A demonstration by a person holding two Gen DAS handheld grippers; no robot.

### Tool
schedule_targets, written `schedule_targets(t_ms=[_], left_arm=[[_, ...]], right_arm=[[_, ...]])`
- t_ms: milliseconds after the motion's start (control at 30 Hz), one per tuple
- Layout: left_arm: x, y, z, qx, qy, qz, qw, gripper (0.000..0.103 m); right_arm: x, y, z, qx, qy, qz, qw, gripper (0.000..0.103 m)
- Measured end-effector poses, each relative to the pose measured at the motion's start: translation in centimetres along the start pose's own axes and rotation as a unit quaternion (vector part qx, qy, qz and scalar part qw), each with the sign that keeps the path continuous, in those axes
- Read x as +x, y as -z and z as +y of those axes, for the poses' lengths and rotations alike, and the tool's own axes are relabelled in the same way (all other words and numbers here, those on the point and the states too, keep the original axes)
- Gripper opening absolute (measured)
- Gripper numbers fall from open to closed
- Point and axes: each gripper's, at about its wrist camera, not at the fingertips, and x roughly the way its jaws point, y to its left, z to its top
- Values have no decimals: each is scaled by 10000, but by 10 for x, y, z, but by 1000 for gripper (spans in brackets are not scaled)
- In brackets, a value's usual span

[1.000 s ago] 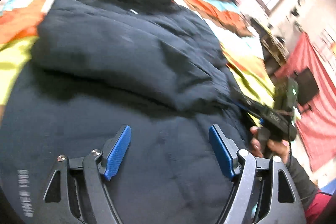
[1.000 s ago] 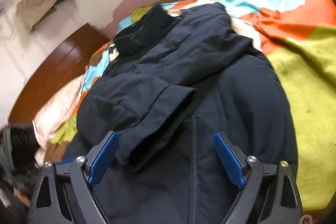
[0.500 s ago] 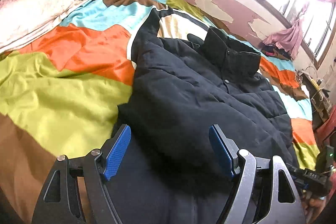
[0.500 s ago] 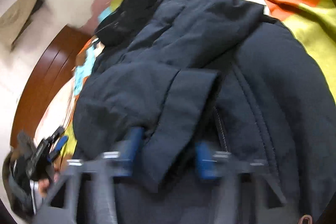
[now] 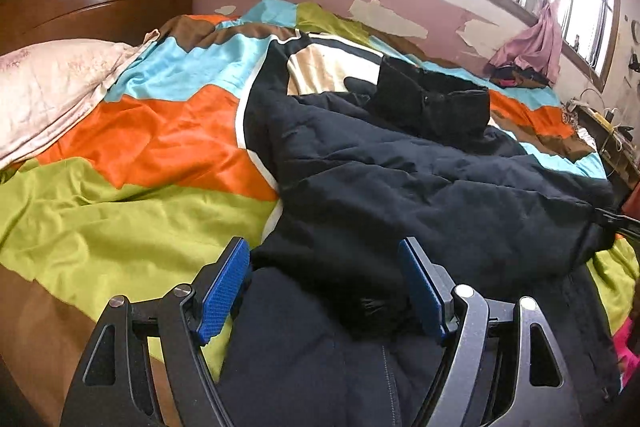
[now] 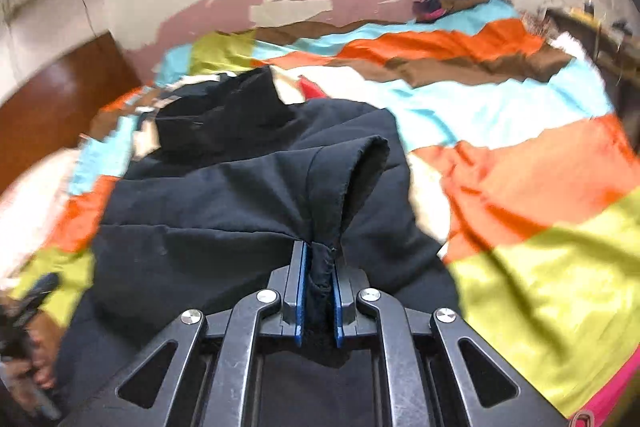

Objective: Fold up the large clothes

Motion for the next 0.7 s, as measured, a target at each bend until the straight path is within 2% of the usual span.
schedule_targets(t_ms=[67, 133, 200, 267, 333, 367, 433, 533, 567, 633, 700], left_arm=[[3, -2, 2, -48, 56, 30, 10000, 71], [6, -5, 1, -21, 112, 43, 9999, 71], [10, -8, -2, 98, 67, -8, 9999, 71], [16, -10, -6, 310, -49, -112, 9994, 71], [30, -13, -11, 422, -296, 66, 9986, 71], [35, -14, -12, 454, -283, 188, 9984, 71], [38, -13, -14, 490, -70, 172, 9986, 71], [43, -12, -13, 525, 127, 193, 9984, 71], [46, -12, -13, 529, 172, 250, 9981, 71], [55, -10, -13, 562, 278, 428, 9971, 71], [67, -8, -14, 610, 324, 690, 9952, 71]], right_arm=[[23, 3, -5, 9, 139, 237, 9996, 13], [36, 7, -12, 130, 207, 462, 9986, 20], [39, 9, -20, 352, 123, 471, 9982, 27], [30, 8, -28, 385, 108, 247, 9989, 50], [18, 5, -33, 325, 288, -7, 9991, 63], [14, 2, -34, 312, 357, -105, 9988, 63], [6, -3, -29, 192, 258, -291, 9991, 63], [8, -3, -5, -164, -198, -422, 9988, 65], [12, -1, 5, -299, -413, -433, 9978, 68], [26, 8, 24, -559, -884, -316, 9940, 72], [47, 18, 39, -838, -1026, -99, 9911, 72]])
